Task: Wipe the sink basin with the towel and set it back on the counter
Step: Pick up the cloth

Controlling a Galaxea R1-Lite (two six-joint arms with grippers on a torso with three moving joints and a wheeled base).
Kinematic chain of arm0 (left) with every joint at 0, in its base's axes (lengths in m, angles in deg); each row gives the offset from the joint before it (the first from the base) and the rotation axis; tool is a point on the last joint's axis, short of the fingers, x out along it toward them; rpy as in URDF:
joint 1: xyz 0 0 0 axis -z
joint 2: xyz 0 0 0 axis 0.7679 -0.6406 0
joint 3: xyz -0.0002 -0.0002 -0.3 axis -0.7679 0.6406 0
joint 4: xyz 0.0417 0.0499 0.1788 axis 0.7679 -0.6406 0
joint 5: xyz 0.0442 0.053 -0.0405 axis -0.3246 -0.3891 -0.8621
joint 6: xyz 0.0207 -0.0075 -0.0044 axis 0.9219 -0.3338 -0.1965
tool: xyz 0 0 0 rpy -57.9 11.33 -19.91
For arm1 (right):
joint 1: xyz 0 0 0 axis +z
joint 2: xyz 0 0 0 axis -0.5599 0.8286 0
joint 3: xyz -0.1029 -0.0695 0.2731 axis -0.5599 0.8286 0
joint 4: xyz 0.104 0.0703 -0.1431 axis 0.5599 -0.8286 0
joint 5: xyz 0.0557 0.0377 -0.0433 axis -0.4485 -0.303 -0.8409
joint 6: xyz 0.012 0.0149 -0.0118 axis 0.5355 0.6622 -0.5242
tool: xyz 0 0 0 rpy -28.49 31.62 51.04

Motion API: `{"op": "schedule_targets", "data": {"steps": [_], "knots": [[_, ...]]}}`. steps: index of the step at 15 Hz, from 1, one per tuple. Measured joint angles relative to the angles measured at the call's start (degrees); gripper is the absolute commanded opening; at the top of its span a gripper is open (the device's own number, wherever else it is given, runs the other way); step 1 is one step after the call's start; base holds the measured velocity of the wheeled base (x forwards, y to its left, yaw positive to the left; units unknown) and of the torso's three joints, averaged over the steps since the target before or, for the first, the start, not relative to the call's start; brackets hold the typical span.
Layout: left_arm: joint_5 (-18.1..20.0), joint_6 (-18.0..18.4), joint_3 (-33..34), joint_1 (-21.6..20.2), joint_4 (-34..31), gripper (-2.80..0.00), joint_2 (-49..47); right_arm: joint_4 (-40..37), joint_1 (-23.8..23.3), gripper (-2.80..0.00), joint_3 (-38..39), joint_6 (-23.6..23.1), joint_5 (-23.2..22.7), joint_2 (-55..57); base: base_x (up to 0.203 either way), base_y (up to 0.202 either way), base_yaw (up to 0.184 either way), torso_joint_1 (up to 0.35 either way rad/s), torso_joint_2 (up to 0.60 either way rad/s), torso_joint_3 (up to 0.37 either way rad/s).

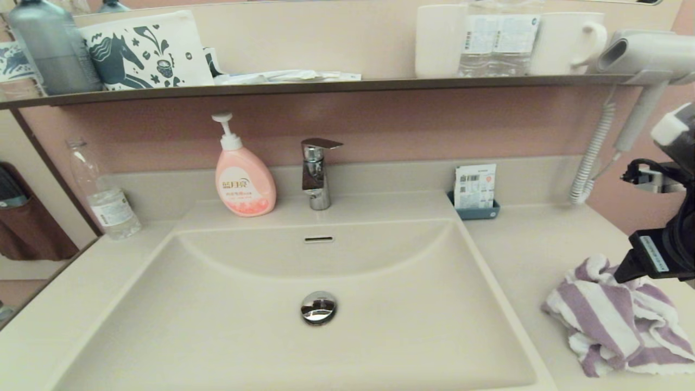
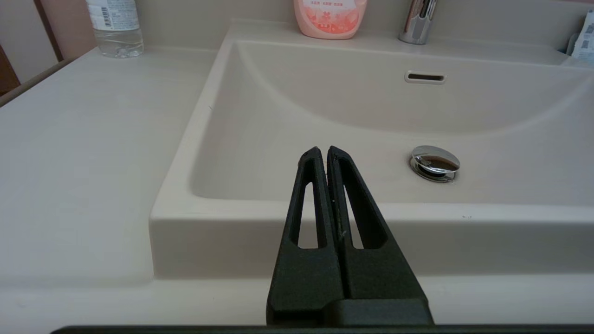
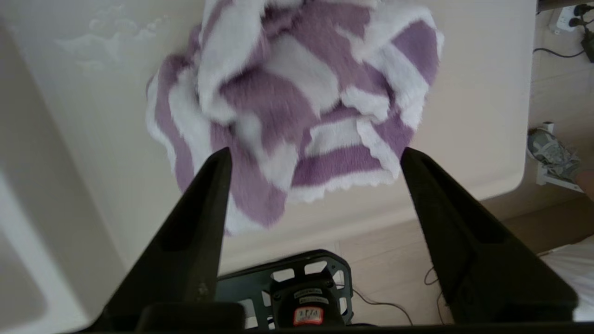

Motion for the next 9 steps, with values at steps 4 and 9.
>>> {"op": "schedule_targets", "data": {"steps": [4, 9], "knots": [[0.02, 0.01, 0.00, 0.00, 0.00, -2.80, 0.00, 0.84, 1.90, 0.00, -0.01, 0.08, 2.28, 3.95, 0.000, 0.000, 0.000, 0.000, 0.00, 0.000], [0.00, 0.02, 0.00, 0.00, 0.02, -2.80, 0.00, 3.71, 1.17, 0.00, 3.26, 0.05, 4.80, 6.53, 0.000, 0.000, 0.000, 0.000, 0.00, 0.000]]}}
